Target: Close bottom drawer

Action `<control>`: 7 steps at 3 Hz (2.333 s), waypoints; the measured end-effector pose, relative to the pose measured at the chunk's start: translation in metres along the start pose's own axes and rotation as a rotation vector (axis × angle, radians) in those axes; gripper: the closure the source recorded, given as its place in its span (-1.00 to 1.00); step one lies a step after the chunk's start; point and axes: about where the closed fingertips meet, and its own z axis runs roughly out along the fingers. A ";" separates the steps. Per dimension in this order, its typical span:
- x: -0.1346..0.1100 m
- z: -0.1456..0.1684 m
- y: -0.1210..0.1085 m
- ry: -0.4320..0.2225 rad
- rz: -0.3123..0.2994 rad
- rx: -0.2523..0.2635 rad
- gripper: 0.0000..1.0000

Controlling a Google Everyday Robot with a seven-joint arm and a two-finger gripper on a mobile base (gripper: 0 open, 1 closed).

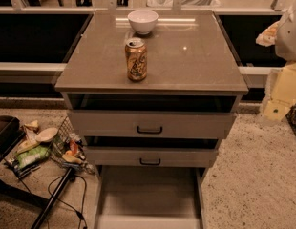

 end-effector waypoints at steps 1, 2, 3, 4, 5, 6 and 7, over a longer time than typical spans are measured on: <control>0.000 0.000 0.000 0.000 0.000 0.000 -1.00; 0.013 0.001 -0.006 0.066 0.025 0.010 -1.00; 0.029 0.023 0.003 0.112 0.065 0.021 -1.00; 0.056 0.083 0.022 0.130 0.107 0.021 -1.00; 0.084 0.148 0.051 0.147 0.132 0.016 -1.00; 0.110 0.228 0.092 0.162 0.173 -0.013 -1.00; 0.098 0.302 0.132 0.200 0.090 0.042 -1.00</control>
Offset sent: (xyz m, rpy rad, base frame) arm 0.0057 -0.0406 -0.0101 -0.1623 0.0609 -0.1191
